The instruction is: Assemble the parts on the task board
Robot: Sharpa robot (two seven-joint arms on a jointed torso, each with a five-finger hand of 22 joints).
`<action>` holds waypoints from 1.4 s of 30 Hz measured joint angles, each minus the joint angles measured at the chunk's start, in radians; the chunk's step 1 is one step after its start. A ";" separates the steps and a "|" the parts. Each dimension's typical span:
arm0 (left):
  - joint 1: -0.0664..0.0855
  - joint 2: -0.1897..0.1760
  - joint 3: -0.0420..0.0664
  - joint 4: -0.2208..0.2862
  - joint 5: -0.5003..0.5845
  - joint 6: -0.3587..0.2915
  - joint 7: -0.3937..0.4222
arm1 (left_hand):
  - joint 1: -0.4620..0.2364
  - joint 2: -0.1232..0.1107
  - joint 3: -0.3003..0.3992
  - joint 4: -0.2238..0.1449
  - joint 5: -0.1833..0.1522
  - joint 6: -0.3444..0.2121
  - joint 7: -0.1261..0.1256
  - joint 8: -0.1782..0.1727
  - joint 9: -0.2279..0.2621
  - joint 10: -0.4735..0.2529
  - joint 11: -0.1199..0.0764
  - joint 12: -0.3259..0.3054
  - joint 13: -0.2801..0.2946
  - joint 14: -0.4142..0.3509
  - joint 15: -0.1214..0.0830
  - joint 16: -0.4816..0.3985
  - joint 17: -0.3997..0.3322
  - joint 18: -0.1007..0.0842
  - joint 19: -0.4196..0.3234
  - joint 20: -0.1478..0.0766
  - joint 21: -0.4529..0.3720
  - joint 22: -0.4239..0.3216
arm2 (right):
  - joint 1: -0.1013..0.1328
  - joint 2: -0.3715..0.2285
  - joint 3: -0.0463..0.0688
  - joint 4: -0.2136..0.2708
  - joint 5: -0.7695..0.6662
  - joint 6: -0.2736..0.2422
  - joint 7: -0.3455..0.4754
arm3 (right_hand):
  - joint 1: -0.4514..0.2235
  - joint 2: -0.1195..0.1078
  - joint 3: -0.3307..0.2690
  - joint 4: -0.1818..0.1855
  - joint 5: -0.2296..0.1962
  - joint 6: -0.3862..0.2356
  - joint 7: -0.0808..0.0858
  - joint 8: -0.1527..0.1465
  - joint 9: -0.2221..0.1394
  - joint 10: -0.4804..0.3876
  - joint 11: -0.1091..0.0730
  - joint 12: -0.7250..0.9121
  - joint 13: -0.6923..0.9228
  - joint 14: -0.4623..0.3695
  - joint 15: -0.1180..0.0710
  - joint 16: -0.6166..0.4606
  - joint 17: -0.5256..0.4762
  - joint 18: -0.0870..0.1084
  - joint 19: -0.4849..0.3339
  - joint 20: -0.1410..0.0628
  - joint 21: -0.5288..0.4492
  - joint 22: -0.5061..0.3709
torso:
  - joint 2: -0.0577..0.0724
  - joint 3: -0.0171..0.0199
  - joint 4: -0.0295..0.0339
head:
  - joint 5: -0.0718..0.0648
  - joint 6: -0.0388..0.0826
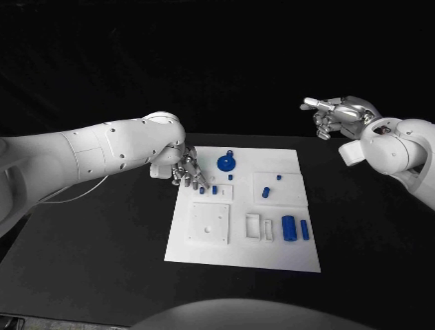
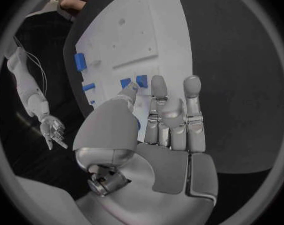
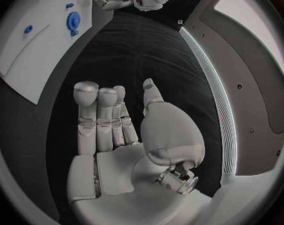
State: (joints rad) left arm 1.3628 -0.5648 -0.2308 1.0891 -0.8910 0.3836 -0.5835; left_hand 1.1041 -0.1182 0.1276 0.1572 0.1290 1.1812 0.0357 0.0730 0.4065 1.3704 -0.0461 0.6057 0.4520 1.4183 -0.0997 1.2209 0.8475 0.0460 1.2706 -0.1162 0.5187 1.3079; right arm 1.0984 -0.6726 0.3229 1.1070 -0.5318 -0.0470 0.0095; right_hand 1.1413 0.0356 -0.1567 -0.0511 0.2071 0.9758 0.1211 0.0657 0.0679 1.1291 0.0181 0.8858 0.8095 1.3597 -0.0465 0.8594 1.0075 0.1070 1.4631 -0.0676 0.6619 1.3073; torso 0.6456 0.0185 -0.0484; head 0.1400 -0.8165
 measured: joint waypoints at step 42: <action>-0.002 -0.147 0.018 0.220 -0.041 -0.169 0.008 | -0.003 -0.032 -0.003 0.076 -0.078 0.041 -0.013 -0.006 -0.051 0.034 -0.002 -0.023 -0.007 0.015 -0.007 0.006 0.032 0.000 0.016 -0.009 0.000 0.000 | -0.004 -0.009 0.000 0.001 -0.015 0.000 -0.001 | 0.000 0.000 0.000 0.000 -0.001 0.000 0.000 0.000 0.000 0.000 0.000 0.000 0.000 0.000 0.000 0.000 0.000 0.000 0.000 0.000 0.000 0.000 | 0.001 -0.0003 -0.0008 | 0.004 0.005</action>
State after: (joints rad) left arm 1.3604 -0.7120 -0.2128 1.3089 -0.9317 0.2141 -0.5758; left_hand 1.1014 -0.1500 0.1241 0.2335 0.0511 1.2219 0.0230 0.0667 0.3554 1.4044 -0.0484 0.5824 0.4450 1.4329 -0.1071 1.2268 0.8793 0.0460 1.2868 -0.1251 0.5187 1.3074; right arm 1.0940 -0.6813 0.3229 1.1077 -0.5468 -0.0467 0.0085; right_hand 1.1412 0.0355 -0.1567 -0.0511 0.2064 0.9758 0.1211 0.0657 0.0678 1.1292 0.0181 0.8858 0.8095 1.3597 -0.0465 0.8595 1.0076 0.1071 1.4631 -0.0676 0.6619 1.3074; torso 0.6463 0.0182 -0.0492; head 0.1439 -0.8120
